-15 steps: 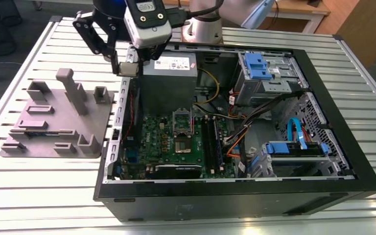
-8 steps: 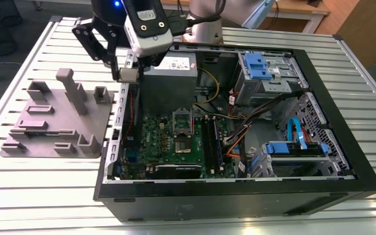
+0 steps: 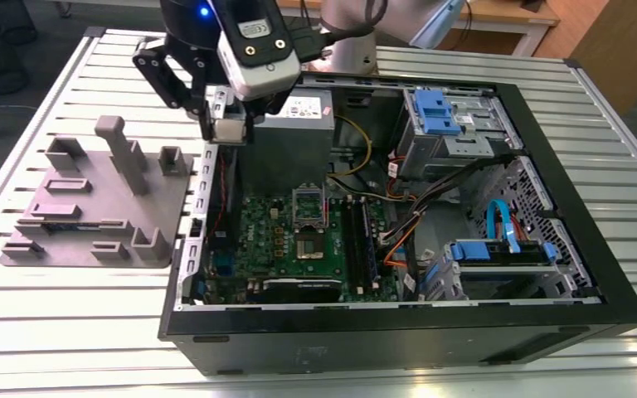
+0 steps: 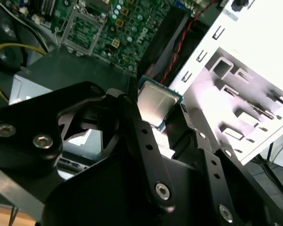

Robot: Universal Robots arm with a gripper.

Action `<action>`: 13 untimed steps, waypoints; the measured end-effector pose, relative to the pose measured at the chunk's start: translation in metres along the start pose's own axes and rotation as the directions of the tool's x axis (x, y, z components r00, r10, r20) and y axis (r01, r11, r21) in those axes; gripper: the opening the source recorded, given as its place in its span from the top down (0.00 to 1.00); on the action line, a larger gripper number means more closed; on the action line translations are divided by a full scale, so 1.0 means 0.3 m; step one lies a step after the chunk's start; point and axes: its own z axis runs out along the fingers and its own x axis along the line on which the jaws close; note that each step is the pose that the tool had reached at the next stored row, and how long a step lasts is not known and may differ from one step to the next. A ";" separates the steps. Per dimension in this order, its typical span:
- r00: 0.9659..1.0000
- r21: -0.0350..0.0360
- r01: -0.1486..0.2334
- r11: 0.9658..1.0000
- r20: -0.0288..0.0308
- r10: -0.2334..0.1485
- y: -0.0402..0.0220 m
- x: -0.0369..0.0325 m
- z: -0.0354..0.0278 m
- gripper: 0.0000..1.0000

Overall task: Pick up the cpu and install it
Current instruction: 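Pick up the cpu and move it towards the insertion slot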

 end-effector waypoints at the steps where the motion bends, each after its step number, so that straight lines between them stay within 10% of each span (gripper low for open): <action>1: 1.000 0.000 0.000 1.000 0.000 0.000 -0.001 -0.006 0.001 0.53; 13: 1.000 0.000 0.000 1.000 0.000 0.000 -0.001 -0.121 0.011 0.53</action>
